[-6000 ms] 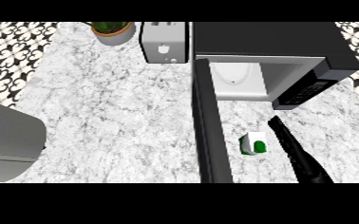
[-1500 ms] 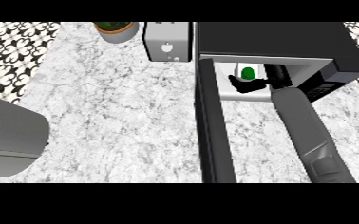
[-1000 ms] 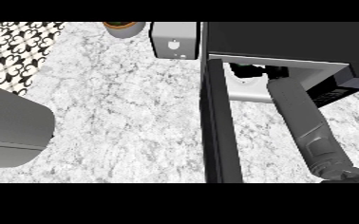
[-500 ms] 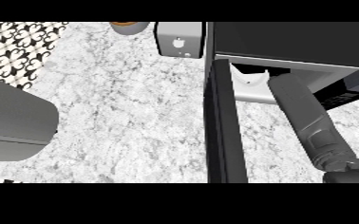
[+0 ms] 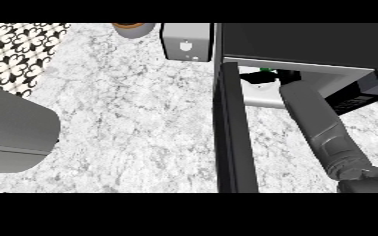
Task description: Pick up the milk, place it into the microwave and close the microwave
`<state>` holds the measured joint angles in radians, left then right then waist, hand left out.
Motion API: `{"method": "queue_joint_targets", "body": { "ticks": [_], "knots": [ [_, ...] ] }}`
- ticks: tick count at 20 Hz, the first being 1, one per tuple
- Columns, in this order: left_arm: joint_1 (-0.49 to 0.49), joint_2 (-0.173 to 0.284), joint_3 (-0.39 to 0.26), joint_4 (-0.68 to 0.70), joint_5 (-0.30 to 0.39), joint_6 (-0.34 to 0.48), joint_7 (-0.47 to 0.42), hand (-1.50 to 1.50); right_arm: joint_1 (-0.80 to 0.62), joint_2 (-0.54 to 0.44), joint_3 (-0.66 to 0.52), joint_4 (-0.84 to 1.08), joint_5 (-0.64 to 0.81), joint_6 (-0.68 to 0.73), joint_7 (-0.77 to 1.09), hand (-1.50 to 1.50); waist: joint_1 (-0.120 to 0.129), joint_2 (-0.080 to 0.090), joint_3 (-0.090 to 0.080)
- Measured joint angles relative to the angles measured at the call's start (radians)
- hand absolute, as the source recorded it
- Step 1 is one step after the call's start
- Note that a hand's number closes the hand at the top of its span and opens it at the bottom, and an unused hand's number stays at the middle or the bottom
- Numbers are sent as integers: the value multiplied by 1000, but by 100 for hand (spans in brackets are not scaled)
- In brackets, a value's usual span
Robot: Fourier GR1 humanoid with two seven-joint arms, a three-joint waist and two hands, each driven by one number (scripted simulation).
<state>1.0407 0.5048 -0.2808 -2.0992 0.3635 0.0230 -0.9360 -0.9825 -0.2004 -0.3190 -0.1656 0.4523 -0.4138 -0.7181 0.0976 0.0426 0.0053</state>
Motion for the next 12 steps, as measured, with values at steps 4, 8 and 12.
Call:
{"method": "queue_joint_targets", "body": {
  "ticks": [4,8,12],
  "knots": [
    [-10,-14,-37,3,-28,4,9,-150,3,-8,-24,9,-27,80,-43,-150,-11,-7,0],
    [-22,-13,-60,-12,-46,3,31,-150,18,-9,-45,13,-54,162,-95,-150,-27,-14,-1],
    [-38,-35,-121,-38,-109,34,62,-150,42,-6,-60,11,-78,237,-134,-150,-47,-23,-2]
  ]
}}
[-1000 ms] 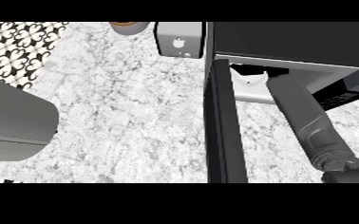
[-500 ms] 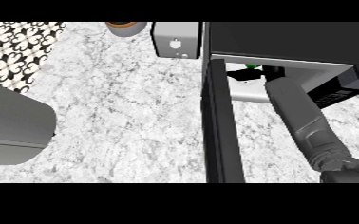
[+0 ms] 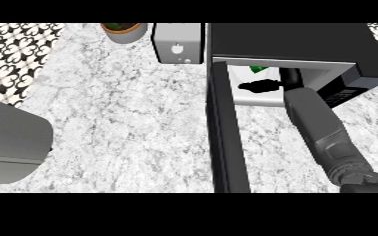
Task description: Pick up the milk, place it into the microwave and close the microwave
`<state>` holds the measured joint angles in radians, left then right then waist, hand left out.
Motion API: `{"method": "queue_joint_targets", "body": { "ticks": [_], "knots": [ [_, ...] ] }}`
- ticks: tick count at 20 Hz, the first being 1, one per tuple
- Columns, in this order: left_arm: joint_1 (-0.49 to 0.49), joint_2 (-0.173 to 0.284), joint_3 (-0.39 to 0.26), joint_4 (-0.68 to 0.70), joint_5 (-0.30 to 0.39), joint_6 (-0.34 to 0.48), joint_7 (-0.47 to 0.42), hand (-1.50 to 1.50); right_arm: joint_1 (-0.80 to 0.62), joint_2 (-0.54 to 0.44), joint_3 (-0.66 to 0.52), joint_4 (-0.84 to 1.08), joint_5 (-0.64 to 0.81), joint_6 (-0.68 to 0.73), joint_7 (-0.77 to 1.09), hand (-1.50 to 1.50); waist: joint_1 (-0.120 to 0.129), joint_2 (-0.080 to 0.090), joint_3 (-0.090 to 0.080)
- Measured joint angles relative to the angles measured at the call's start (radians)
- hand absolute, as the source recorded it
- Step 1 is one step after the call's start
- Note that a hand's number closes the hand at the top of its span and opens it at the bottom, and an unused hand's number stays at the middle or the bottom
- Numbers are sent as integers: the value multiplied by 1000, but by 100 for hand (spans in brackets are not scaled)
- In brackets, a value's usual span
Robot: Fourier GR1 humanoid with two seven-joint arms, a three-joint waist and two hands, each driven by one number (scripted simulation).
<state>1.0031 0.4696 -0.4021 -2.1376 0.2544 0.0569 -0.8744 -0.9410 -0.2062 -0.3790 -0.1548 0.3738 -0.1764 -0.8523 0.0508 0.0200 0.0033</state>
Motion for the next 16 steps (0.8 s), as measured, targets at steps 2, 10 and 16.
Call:
{"method": "queue_joint_targets", "body": {
  "ticks": [2,10,16],
  "knots": [
    [-30,-13,-24,-4,-29,18,27,-150,24,4,-4,-2,-10,32,-26,-150,-10,-3,0],
    [-114,-55,-121,-31,-146,92,162,-150,125,33,13,-65,-35,160,-89,-150,-39,-24,-5],
    [-209,-74,-167,-39,-208,111,278,-150,230,55,45,-143,-46,251,-126,-150,-61,-37,-8]
  ]
}}
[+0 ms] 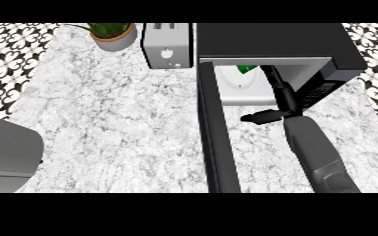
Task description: Pick up the milk, place it into the microwave and close the microwave
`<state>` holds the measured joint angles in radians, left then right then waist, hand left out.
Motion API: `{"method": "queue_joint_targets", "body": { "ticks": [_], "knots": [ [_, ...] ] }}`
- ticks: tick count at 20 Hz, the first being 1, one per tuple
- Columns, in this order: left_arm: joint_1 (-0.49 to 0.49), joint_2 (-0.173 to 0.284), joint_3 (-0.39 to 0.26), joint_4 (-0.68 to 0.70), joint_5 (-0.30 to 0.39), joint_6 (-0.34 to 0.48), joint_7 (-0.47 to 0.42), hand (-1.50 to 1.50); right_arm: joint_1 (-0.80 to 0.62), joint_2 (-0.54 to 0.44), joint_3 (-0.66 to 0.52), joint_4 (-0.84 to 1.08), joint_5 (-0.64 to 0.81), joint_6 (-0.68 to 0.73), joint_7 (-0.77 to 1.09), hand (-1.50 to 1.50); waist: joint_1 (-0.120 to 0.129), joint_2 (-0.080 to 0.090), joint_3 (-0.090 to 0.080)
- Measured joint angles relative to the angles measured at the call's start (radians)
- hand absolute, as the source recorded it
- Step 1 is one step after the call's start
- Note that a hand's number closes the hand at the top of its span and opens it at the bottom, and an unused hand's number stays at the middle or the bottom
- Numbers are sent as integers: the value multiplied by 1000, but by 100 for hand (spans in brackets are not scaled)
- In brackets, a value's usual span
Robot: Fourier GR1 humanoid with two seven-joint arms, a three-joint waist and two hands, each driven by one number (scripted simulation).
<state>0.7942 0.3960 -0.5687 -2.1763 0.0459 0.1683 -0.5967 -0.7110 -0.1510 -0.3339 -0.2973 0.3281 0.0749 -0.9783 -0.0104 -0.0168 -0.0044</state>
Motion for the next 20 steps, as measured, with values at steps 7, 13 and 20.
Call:
{"method": "queue_joint_targets", "body": {
  "ticks": [7,13,20],
  "knots": [
    [-118,-15,-50,20,-71,-4,169,150,176,-4,26,-118,-30,84,-8,-150,-35,-1,2],
    [-263,-94,-101,100,-130,2,308,150,361,-28,53,-306,-72,132,12,-150,-53,2,2],
    [-509,-214,-112,250,-211,-4,469,150,583,-86,60,-596,-153,186,82,-150,-52,8,2]
  ]
}}
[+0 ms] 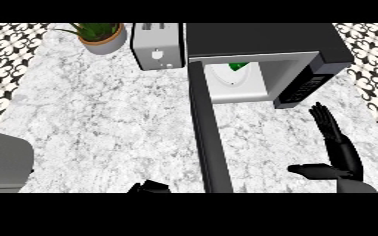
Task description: Pick up the milk, place it into the microwave and close the microwave
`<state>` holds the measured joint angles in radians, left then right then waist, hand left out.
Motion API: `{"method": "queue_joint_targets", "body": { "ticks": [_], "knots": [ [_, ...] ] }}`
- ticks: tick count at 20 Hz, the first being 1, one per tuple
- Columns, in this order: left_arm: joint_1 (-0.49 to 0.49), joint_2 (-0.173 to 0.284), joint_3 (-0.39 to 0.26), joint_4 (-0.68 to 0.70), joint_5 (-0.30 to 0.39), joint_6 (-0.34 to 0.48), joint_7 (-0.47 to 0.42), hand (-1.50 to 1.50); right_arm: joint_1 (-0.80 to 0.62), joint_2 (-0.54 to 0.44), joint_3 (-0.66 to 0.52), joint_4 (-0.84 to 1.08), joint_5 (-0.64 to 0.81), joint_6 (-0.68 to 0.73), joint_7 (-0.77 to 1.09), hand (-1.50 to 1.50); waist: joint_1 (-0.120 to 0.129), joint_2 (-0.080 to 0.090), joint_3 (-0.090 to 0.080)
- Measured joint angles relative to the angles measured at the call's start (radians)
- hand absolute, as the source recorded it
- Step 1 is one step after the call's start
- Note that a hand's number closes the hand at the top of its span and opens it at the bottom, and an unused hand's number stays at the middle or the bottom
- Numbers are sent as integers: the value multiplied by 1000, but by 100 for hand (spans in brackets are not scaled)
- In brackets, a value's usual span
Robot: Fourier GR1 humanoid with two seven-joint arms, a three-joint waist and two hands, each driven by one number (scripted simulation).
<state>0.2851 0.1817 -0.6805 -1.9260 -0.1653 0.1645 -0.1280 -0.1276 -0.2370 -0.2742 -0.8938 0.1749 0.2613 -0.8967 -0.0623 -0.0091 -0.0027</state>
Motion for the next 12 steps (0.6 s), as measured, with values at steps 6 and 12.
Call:
{"method": "queue_joint_targets", "body": {
  "ticks": [6,12],
  "knots": [
    [-221,-82,-22,216,-12,-100,121,150,165,-21,-1,-196,-58,26,34,-150,-2,6,0],
    [-421,-155,-78,512,27,-93,81,150,300,-72,-30,-374,-149,79,72,-150,5,10,0]
  ]
}}
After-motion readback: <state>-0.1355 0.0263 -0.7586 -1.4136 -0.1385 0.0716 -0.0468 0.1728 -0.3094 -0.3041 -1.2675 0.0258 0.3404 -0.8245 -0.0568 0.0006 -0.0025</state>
